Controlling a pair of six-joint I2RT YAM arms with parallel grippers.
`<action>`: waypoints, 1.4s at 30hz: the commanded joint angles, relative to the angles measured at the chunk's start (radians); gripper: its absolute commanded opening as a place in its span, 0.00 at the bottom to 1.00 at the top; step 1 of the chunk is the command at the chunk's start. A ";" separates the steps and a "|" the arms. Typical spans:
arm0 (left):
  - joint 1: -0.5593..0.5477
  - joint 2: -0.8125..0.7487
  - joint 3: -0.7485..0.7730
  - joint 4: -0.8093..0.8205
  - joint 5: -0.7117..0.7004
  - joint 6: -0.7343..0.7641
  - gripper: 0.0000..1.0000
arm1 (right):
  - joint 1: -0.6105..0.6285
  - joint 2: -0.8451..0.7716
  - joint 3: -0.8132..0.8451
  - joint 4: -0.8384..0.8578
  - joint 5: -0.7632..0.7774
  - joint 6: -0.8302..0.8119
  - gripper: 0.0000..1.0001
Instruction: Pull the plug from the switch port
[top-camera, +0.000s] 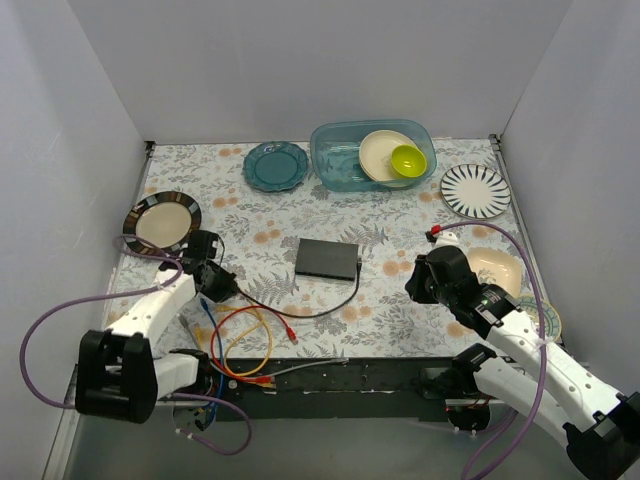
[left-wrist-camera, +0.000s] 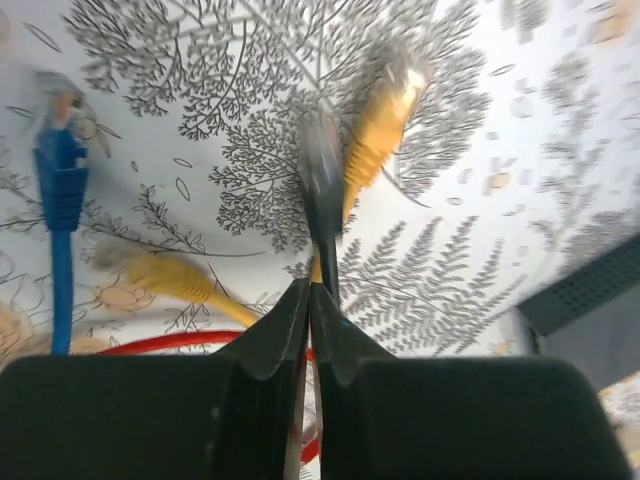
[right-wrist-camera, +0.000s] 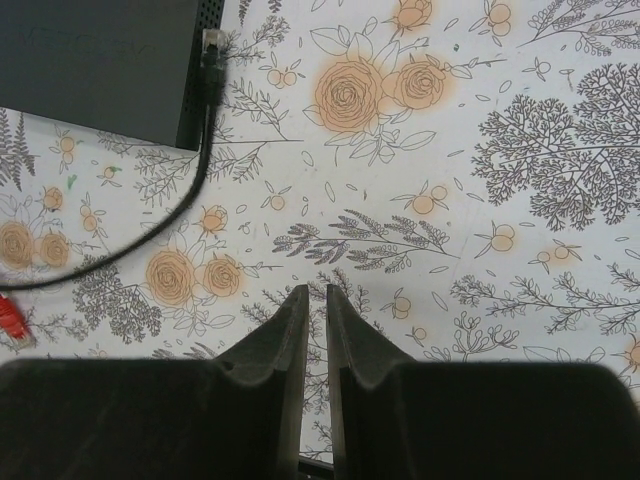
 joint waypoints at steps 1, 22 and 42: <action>0.008 -0.187 0.116 -0.044 -0.102 0.006 0.13 | 0.002 -0.005 0.044 0.019 0.024 -0.021 0.20; -0.690 0.298 0.184 0.229 0.041 -0.153 0.09 | 0.005 0.075 0.075 0.068 0.013 -0.015 0.20; 0.090 -0.012 -0.037 -0.349 -0.096 -0.293 0.00 | 0.008 0.128 0.076 0.116 -0.016 -0.012 0.20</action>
